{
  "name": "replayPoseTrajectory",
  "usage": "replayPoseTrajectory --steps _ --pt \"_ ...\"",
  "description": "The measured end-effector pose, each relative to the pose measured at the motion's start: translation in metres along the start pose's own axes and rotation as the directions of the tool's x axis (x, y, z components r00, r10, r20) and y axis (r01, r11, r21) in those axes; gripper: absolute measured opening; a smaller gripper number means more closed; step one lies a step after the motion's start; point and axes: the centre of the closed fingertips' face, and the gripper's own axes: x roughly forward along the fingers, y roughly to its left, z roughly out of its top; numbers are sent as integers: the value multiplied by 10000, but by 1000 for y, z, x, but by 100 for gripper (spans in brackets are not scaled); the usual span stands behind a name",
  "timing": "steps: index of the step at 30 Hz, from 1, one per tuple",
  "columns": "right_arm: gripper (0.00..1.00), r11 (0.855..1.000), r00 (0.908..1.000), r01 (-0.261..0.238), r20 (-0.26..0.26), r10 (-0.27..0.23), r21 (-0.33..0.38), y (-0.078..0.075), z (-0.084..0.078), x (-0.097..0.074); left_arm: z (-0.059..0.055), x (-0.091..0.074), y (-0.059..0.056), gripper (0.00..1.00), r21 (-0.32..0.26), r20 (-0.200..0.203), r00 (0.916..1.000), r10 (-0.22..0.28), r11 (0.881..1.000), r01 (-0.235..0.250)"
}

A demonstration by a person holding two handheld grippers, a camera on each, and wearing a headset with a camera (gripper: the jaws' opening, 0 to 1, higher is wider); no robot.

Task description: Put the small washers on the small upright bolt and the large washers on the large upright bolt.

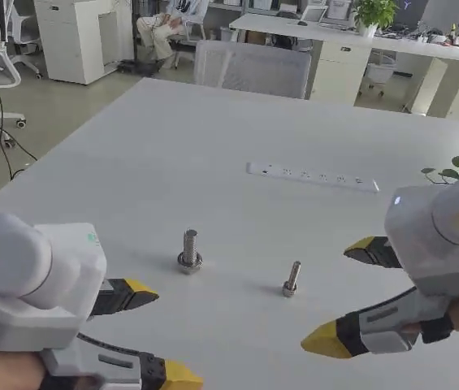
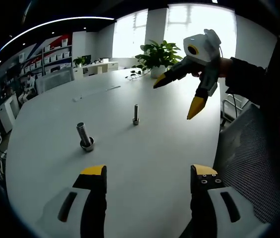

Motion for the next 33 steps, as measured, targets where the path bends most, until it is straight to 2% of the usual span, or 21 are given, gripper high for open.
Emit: replayPoseTrajectory --steps 5,8,13,15,18,21,26,29,33 --pt "87 9982 9974 321 627 -352 507 11 -4 -8 2 -2 0 69 -55 148 9998 105 9999 -105" --pt "87 9920 9886 669 1273 -805 1073 14 -2 -11 2 -3 0 71 -100 186 9997 163 9998 -161" --pt "88 9850 9778 1006 1690 -1239 1402 24 -3 -14 3 -6 1 73 -182 307 9993 222 9996 -216" --pt "88 9790 9694 1128 1975 -1459 1698 27 1 -16 3 -7 1 74 -239 349 9991 259 9994 -251" --pt "88 9685 9512 1377 2451 -1877 2074 31 9 -17 5 -9 1 76 -323 471 9984 307 9991 -292" --pt "90 9634 9472 1451 2496 -2011 2256 34 7 -16 4 -11 4 79 -499 500 9978 441 9979 -416" --pt "94 9561 9495 1515 2319 -2113 2509 42 -3 -13 8 -15 7 82 -814 793 9954 533 9956 -468" --pt "95 9513 9474 1562 2320 -2204 2659 40 -4 -13 6 -14 8 87 -953 734 9953 635 9938 -564" --pt "95 9470 9421 1580 2446 -2295 2797 38 -2 -15 6 -14 8 88 -1044 770 9951 618 9931 -536"
